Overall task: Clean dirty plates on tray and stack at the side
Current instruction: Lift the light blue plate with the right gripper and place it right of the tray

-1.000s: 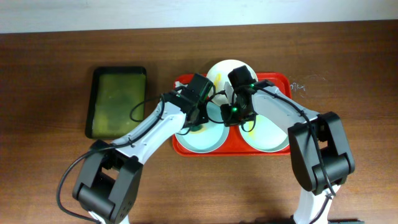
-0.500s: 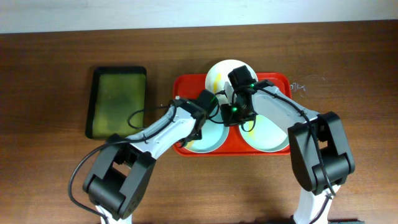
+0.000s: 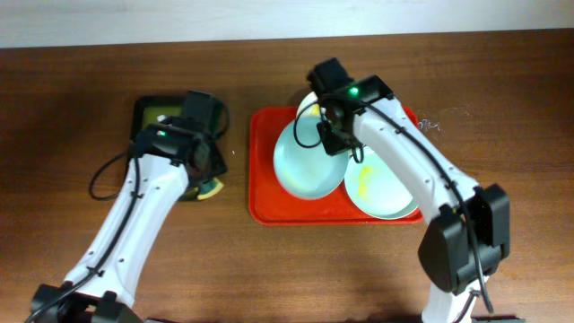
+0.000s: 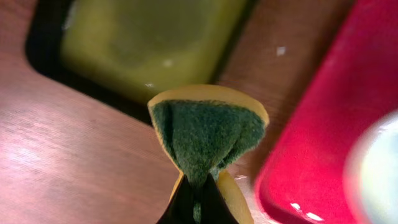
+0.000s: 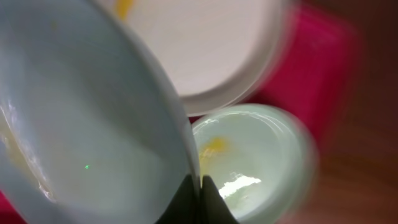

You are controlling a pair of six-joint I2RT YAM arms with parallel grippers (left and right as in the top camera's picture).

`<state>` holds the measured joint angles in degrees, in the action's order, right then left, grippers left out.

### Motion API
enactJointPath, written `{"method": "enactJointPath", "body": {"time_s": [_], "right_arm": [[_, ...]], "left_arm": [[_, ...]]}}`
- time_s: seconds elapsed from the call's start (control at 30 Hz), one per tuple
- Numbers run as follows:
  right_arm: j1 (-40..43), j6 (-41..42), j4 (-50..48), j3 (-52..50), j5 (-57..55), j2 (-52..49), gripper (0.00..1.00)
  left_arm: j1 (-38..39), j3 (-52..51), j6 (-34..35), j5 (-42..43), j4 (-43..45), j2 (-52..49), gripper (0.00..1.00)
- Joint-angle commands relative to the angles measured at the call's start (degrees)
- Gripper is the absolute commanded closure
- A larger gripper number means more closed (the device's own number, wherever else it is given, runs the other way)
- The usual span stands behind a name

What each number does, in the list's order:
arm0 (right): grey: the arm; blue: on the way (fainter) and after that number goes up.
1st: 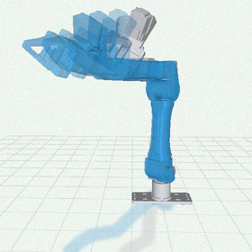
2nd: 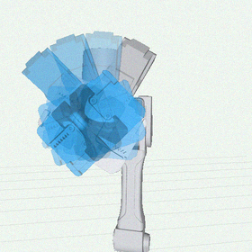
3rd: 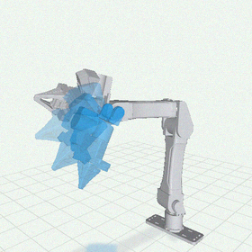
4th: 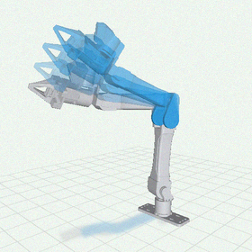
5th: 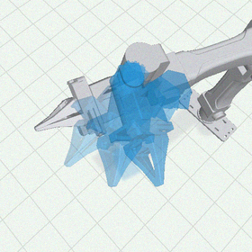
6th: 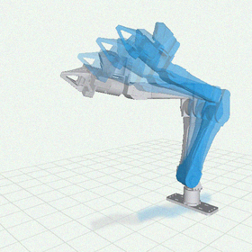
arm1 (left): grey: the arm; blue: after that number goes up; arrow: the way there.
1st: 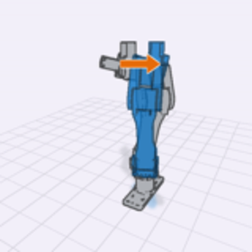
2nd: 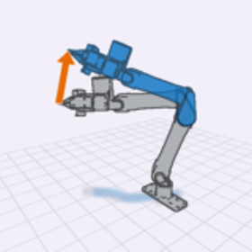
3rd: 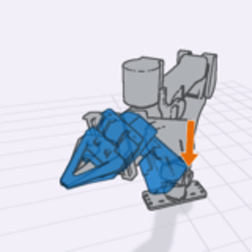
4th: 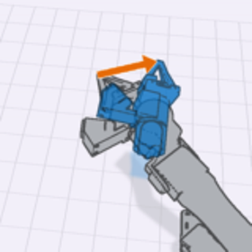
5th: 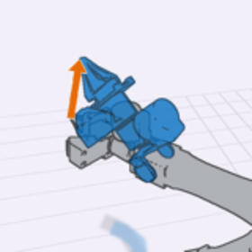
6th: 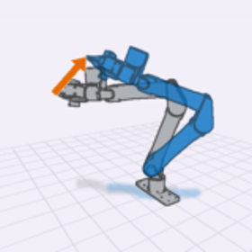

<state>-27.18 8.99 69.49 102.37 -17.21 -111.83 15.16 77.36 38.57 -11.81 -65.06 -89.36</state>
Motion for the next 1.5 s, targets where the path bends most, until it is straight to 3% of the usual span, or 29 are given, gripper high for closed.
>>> {"method": "enactJointPath", "body": {"time_s": [0.0,0.13,0.2,0.33,0.4,0.47,0.53,0.57,0.6,0.63,0.67,0.77,0.87,0.93,1.0,1.17,1.4,1.43,1.47], "right_arm": [[-5.92,0.22,4.98,7.78,-25.31,2.29,0.96],[-15.19,0.13,7.50,10.47,-47.47,2.29,0.96],[-18.84,-4.76,5.90,10.47,-54.45,2.29,0.96],[-23.54,-17.03,0.35,10.47,-55.74,2.29,0.96],[-24.68,-19.30,-0.39,10.47,-55.74,2.29,0.96],[-25.03,-17.66,-0.50,10.45,-55.45,2.29,0.96],[-24.17,-9.64,0.33,10.40,-52.48,2.29,0.96],[-22.64,-4.57,0.94,9.94,-45.13,2.27,0.96],[-18.91,-4.46,-1.14,8.04,-33.79,1.75,0.96],[-15.32,-9.33,-2.25,6.14,-24.98,0.83,0.96],[-11.02,-11.37,-0.39,5.03,-20.26,0.11,0.96],[-1.99,-1.60,-1.05,6.25,-14.80,2.38,0.96],[10.73,-1.62,-3.85,7.58,6.99,4.87,0.96],[24.70,-1.62,-3.54,7.45,26.80,3.78,0.96],[35.80,-1.62,-2.12,7.17,35.89,1.07,0.96],[53.72,-1.62,-4.46,3.17,37.16,-6.78,0.96],[63.43,-1.64,-8.26,3.15,37.09,-16.35,0.96],[63.65,-1.64,-9.09,3.17,36.98,-16.44,0.90],[63.67,-1.64,-9.40,3.28,36.94,-16.39,0.69]], "left_arm": [[-6.19,0.68,-6.40,0.04,-2.19,0.57,1.00],[-12.63,0.68,-10.34,0.02,-3.72,0.57,1.00],[-14.62,0.68,-11.45,0.20,-4.15,0.57,1.00],[-15.02,0.68,-11.45,0.48,-4.63,0.57,1.00],[-15.02,0.68,-11.45,0.48,-4.63,0.57,1.00],[-15.02,0.50,-11.45,0.48,-4.66,0.57,1.00],[-15.02,0.17,-11.45,0.50,-4.63,0.57,1.00],[-15.02,-0.17,-11.45,0.50,-4.48,0.57,1.00],[-15.02,-0.72,-11.45,0.50,-4.26,0.57,1.00],[-15.02,-1.11,-11.43,0.50,-4.00,0.57,1.00],[-15.02,-1.40,-11.47,1.01,-3.85,0.57,1.00],[-15.02,-1.40,-11.47,1.55,-3.37,0.57,1.00],[-15.02,-1.49,-11.47,1.55,-3.34,0.57,1.00],[-15.02,-1.53,-11.45,1.55,-3.32,0.57,1.00],[-14.95,-1.53,-11.43,1.60,-2.91,0.57,1.00],[-14.95,-1.53,-11.43,2.19,-2.86,0.57,1.00],[-14.95,-1.53,-11.45,2.16,-2.54,0.57,1.00],[-14.95,-1.53,-11.45,2.16,-2.49,0.57,1.00],[-14.95,-1.53,-11.45,2.12,-2.47,0.57,1.00]]}}
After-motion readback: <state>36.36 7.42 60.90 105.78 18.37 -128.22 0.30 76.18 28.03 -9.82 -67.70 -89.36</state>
